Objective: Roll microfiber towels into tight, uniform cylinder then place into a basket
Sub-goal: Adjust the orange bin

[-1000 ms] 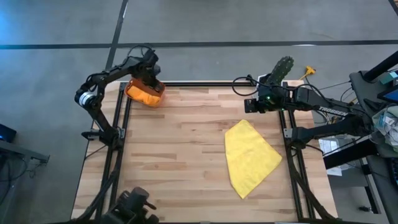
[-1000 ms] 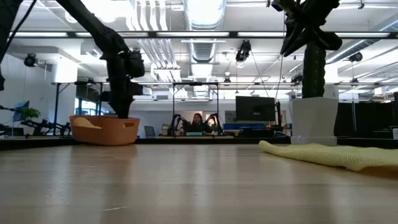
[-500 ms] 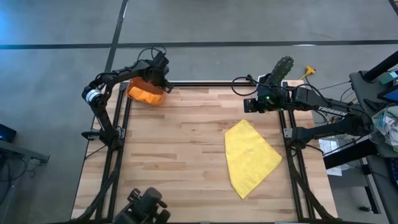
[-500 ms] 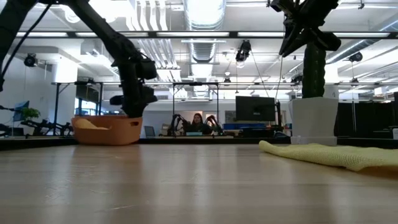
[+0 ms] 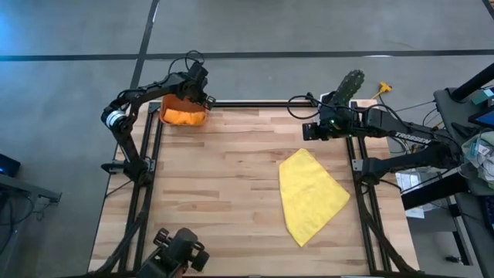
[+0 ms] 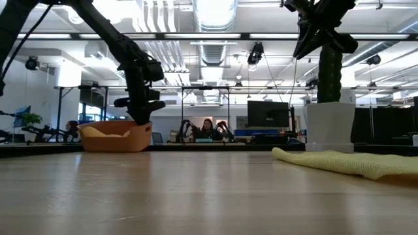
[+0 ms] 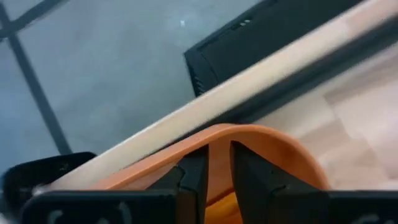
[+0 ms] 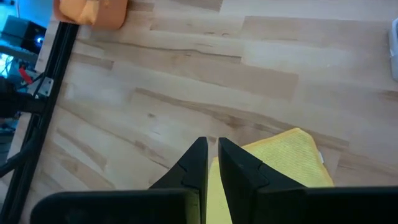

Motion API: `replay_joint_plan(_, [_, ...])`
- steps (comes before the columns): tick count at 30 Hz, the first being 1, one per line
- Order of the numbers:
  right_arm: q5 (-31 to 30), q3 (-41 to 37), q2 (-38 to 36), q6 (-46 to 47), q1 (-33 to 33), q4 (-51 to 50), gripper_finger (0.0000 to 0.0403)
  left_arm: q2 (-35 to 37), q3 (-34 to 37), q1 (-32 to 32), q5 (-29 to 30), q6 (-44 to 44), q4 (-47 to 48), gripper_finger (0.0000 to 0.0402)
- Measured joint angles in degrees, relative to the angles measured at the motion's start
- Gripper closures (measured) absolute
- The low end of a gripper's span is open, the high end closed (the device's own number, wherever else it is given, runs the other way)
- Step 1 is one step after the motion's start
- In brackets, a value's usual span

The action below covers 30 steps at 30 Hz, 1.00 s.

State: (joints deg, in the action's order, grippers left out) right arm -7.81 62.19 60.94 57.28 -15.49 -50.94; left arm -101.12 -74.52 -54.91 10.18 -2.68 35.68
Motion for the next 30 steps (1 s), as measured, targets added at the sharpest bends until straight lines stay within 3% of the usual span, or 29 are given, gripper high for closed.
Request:
replay_joint_plan(10, [2.0, 0.0, -0.1, -0.3, 1.3, 0.0, 0.0369, 2.4, -5.3, -1.5, 2.2, 3.0, 0.5, 0.035])
replay_joint_plan(17, [2.0, 0.0, -0.1, 0.6, 3.1, 0.0, 0.0369, 2.9, -5.3, -1.5, 2.1, 5.7, 0.8, 0.035])
replay_joint_plan(21, [2.0, 0.0, -0.1, 1.0, 3.3, 0.1, 0.0369, 2.9, -5.0, -2.4, 6.7, 9.2, -2.9, 0.035])
replay_joint_plan(25, [2.0, 0.0, -0.1, 1.3, 3.3, 0.2, 0.0369, 0.9, -4.9, -5.1, 8.5, 9.6, -4.9, 0.035])
replay_joint_plan(30, [3.3, 0.0, -0.1, 2.1, 3.3, 0.2, 0.0369, -2.9, -4.8, -7.4, 8.5, 5.8, -0.8, 0.035])
